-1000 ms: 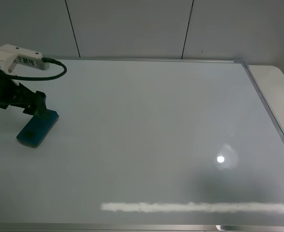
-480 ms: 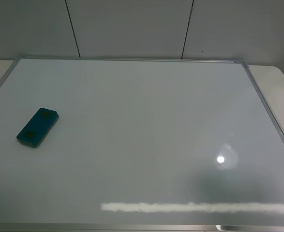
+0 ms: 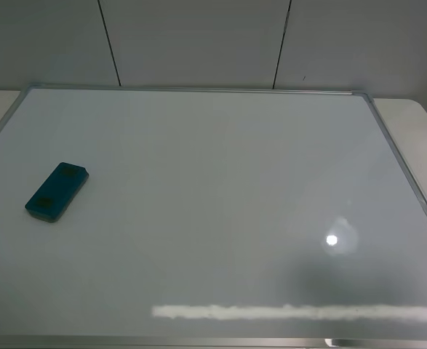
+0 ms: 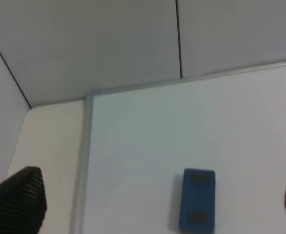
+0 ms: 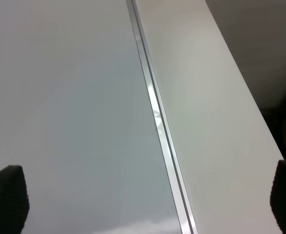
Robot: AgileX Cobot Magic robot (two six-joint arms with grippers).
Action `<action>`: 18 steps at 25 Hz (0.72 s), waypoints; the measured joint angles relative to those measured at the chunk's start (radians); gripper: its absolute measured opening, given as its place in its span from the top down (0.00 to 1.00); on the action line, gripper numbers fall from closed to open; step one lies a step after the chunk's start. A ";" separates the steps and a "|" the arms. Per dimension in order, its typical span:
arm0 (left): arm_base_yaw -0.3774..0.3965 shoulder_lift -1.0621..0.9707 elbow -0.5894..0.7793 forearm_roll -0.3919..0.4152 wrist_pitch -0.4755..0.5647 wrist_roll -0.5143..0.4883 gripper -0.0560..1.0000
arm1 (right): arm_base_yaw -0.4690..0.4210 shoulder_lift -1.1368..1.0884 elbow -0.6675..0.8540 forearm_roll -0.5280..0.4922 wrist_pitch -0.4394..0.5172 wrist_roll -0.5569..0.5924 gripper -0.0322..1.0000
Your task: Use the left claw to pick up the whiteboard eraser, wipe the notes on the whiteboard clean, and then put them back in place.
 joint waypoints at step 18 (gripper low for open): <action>0.186 -0.187 0.312 -0.091 0.053 -0.058 0.01 | 0.000 0.000 0.000 0.001 0.000 0.000 0.01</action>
